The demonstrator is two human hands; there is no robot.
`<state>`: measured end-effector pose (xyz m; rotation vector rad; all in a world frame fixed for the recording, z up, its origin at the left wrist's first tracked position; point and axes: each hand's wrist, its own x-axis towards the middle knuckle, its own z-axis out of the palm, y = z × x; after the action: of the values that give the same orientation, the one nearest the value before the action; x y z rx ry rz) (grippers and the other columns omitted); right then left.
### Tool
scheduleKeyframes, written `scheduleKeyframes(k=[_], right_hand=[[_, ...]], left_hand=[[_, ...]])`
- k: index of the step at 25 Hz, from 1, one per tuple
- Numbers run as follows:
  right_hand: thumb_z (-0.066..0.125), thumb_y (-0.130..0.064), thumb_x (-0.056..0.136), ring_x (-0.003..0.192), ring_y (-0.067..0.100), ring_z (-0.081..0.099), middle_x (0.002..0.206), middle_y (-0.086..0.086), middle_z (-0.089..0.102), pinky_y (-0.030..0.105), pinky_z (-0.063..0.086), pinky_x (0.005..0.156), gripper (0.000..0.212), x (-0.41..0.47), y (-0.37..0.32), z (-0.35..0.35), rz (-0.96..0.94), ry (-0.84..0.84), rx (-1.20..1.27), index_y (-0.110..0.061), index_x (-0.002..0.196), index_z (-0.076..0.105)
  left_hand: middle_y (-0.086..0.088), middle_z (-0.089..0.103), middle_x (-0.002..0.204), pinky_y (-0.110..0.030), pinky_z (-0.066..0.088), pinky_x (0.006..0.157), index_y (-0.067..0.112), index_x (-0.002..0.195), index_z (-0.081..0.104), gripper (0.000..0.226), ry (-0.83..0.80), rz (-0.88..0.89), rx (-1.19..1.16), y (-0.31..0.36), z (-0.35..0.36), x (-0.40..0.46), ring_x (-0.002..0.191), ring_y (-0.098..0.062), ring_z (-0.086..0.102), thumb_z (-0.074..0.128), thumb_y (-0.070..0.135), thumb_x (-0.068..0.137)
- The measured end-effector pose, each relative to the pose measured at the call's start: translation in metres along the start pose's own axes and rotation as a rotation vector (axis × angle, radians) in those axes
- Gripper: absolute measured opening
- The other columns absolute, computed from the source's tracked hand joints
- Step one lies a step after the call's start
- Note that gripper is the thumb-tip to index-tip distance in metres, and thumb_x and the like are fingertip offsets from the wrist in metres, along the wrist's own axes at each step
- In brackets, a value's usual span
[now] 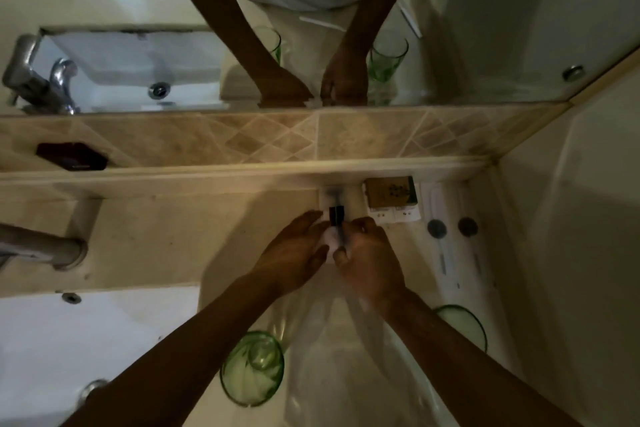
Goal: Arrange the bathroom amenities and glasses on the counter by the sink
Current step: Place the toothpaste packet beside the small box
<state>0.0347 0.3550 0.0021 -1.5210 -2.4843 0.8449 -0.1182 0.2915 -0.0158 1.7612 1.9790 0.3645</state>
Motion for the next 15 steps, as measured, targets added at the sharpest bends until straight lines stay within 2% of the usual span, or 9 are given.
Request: scheduleKeyframes(k=[2, 4, 6, 7, 9, 11, 13, 15], right_hand=[[0.057, -0.03, 0.09, 0.108, 0.014, 0.053, 0.125, -0.001, 0.053, 0.028, 0.051, 0.091, 0.037, -0.019, -0.005, -0.002, -0.008, -0.014, 0.121, -0.025, 0.126, 0.058], [0.059, -0.02, 0.086, 0.105, 0.008, 0.054, 0.119, -0.005, 0.054, 0.023, 0.05, 0.089, 0.034, -0.042, -0.006, 0.001, -0.048, -0.064, 0.282, -0.026, 0.119, 0.062], [0.058, -0.013, 0.085, 0.1, 0.002, 0.056, 0.113, -0.011, 0.055, 0.019, 0.049, 0.084, 0.032, -0.073, -0.005, 0.009, -0.059, -0.119, 0.391, -0.028, 0.113, 0.064], [0.057, -0.012, 0.085, 0.099, 0.001, 0.056, 0.112, -0.013, 0.055, 0.02, 0.049, 0.082, 0.032, -0.088, -0.002, 0.014, -0.046, -0.149, 0.414, -0.029, 0.112, 0.064], [0.056, -0.012, 0.087, 0.099, 0.001, 0.058, 0.114, -0.014, 0.057, 0.024, 0.052, 0.082, 0.033, -0.115, 0.001, 0.023, -0.01, -0.211, 0.423, -0.028, 0.114, 0.065], [0.057, -0.01, 0.088, 0.098, 0.0, 0.06, 0.116, -0.012, 0.061, 0.022, 0.052, 0.084, 0.034, -0.136, 0.004, 0.034, 0.025, -0.266, 0.451, -0.027, 0.116, 0.064], [0.058, -0.007, 0.088, 0.099, 0.003, 0.062, 0.119, -0.008, 0.063, 0.017, 0.05, 0.084, 0.035, -0.151, 0.003, 0.042, 0.048, -0.32, 0.491, -0.027, 0.117, 0.062], [0.058, -0.004, 0.086, 0.104, 0.012, 0.065, 0.118, -0.004, 0.066, 0.02, 0.051, 0.085, 0.04, -0.163, -0.002, 0.049, 0.07, -0.345, 0.54, -0.026, 0.119, 0.061]], left_hand=[[-0.007, 0.046, 0.152, -0.031, 0.034, 0.114, 0.014, 0.142, 0.051, 0.047, 0.092, -0.076, -0.108, -0.002, -0.008, -0.018, 0.139, -0.024, 0.042, 0.054, 0.03, 0.099], [-0.009, 0.065, 0.128, -0.03, 0.046, 0.099, 0.013, 0.124, 0.066, 0.032, 0.191, -0.1, -0.195, -0.008, -0.021, -0.04, 0.115, -0.025, 0.062, 0.057, 0.028, 0.097], [-0.007, 0.073, 0.107, -0.032, 0.055, 0.084, 0.013, 0.107, 0.073, 0.024, 0.349, -0.178, -0.273, -0.02, -0.038, -0.074, 0.092, -0.023, 0.07, 0.058, 0.027, 0.095], [-0.005, 0.075, 0.101, -0.032, 0.056, 0.08, 0.014, 0.104, 0.074, 0.021, 0.429, -0.277, -0.328, -0.026, -0.045, -0.095, 0.086, -0.021, 0.071, 0.059, 0.026, 0.095], [-0.001, 0.075, 0.092, -0.031, 0.057, 0.077, 0.019, 0.101, 0.073, 0.014, 0.544, -0.507, -0.452, -0.034, -0.046, -0.143, 0.083, -0.016, 0.071, 0.06, 0.023, 0.097], [-0.003, 0.075, 0.086, -0.039, 0.06, 0.078, 0.021, 0.098, 0.072, 0.016, 0.595, -0.673, -0.6, -0.033, -0.032, -0.188, 0.081, -0.018, 0.073, 0.056, 0.022, 0.098], [-0.012, 0.074, 0.085, -0.053, 0.061, 0.078, 0.019, 0.091, 0.071, 0.02, 0.628, -0.79, -0.826, -0.018, -0.012, -0.224, 0.083, -0.032, 0.073, 0.053, 0.015, 0.099], [-0.018, 0.072, 0.092, -0.055, 0.06, 0.08, 0.015, 0.09, 0.07, 0.022, 0.676, -0.9, -1.002, 0.005, 0.006, -0.25, 0.09, -0.043, 0.071, 0.051, 0.008, 0.1]])
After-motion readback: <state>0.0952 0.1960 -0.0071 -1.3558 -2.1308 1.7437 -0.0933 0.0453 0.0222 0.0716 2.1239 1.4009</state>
